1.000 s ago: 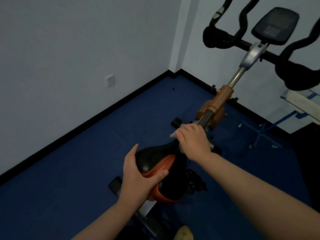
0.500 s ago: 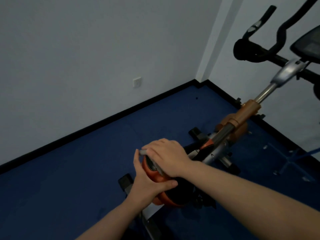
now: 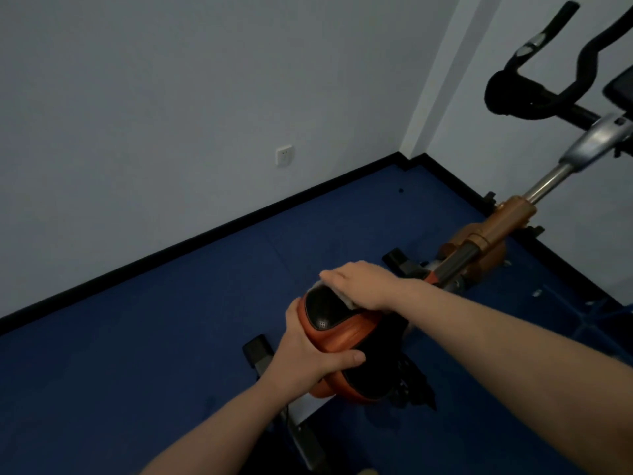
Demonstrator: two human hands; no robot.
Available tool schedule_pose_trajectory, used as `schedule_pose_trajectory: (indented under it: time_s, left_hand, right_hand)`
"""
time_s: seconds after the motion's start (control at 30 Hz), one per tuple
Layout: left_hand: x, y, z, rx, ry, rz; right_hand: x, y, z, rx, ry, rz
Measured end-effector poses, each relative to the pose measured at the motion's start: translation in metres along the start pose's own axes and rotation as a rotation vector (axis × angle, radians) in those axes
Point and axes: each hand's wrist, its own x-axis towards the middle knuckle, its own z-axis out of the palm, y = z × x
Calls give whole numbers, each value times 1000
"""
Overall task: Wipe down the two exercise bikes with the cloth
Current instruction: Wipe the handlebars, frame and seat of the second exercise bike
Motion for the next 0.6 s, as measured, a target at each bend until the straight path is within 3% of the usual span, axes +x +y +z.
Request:
schedule_pose_trajectory:
  time_s: [0.1,0.17,0.3,0.37,0.47,0.53,0.6]
  left_hand:
    - [-1,3,1,37,17,-7]
    - [1,2,1,49,23,4]
    - [1,3,-2,0,-21,-27]
    - [-2,9,-4,-40,-50,-46]
    - [-3,17,-11,-174,-35,-74]
    - [3,19,-18,-197,7,-60]
    - [15,21,-22,-50,84,-11]
  right_hand:
    - [-19,-24,19,-363,157,-314]
    - [-18,-27,22,-333,162,-426]
    - [0,-4,1,1,-10,-89]
    - [-7,-3,7,-94,55,-103]
    - [-24,-4,21,-161,176,-295]
    - [-31,9,17,-158,175,-247]
    - [-35,33,6,-257,234,-110]
